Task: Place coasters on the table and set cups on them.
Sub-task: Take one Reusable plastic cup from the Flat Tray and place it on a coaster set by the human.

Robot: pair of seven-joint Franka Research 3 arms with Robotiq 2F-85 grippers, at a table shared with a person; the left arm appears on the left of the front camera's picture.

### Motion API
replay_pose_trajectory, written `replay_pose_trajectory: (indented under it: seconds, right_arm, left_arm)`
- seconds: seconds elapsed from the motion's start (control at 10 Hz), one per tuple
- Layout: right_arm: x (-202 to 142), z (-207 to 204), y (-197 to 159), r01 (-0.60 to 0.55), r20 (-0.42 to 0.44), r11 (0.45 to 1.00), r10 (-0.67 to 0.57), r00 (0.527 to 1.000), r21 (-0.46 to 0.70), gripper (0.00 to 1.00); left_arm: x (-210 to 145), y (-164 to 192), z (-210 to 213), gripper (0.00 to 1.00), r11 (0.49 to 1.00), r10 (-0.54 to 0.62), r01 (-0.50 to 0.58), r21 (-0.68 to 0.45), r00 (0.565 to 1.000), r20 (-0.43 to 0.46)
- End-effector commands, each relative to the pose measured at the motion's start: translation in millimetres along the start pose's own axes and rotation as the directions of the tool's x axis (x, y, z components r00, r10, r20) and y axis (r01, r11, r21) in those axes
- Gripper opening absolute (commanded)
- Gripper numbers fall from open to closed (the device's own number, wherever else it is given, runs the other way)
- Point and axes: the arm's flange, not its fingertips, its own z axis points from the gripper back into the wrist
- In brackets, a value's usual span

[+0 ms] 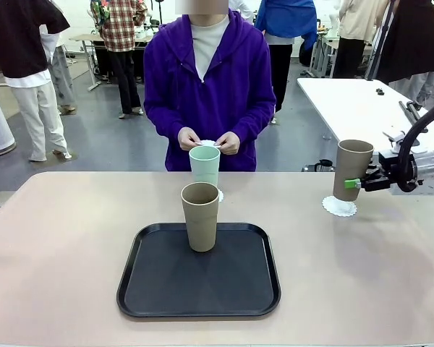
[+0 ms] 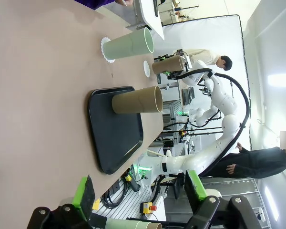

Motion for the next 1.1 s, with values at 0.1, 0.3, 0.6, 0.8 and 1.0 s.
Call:
replay_pose_trajectory:
  seconds: [0.1,0.3,0.6,0.8,1.0]
  right_arm:
    - [-9,-3,-1,-0.066,0.068,0.991,0.058,0.996,0.120,0.82]
    - [-17,-6,0,-0.095,0.084,0.983,0.082,0.993,0.154,0.82]
    - [-27,-9,1,-0.129,0.068,0.976,0.119,0.991,0.174,0.82]
    - [-29,-11,0,-0.131,0.054,0.979,0.124,0.991,0.155,0.82]
    - [-32,-9,-9,-0.118,0.042,0.988,0.114,0.993,0.104,0.82]
  left_arm:
    - [0,0,2,1.00,1.000,-0.010,0.010,-0.012,1.000,0.003]
    - [0,0,2,1.00,1.000,-0.010,0.010,-0.012,1.000,0.003]
    - [0,0,2,1.00,1.000,-0.010,0.010,-0.012,1.000,0.003]
    - [0,0,2,1.00,1.000,-0.010,0.010,-0.012,1.000,0.003]
    - [0,0,2,1.00,1.000,-0.010,0.010,-0.012,1.000,0.003]
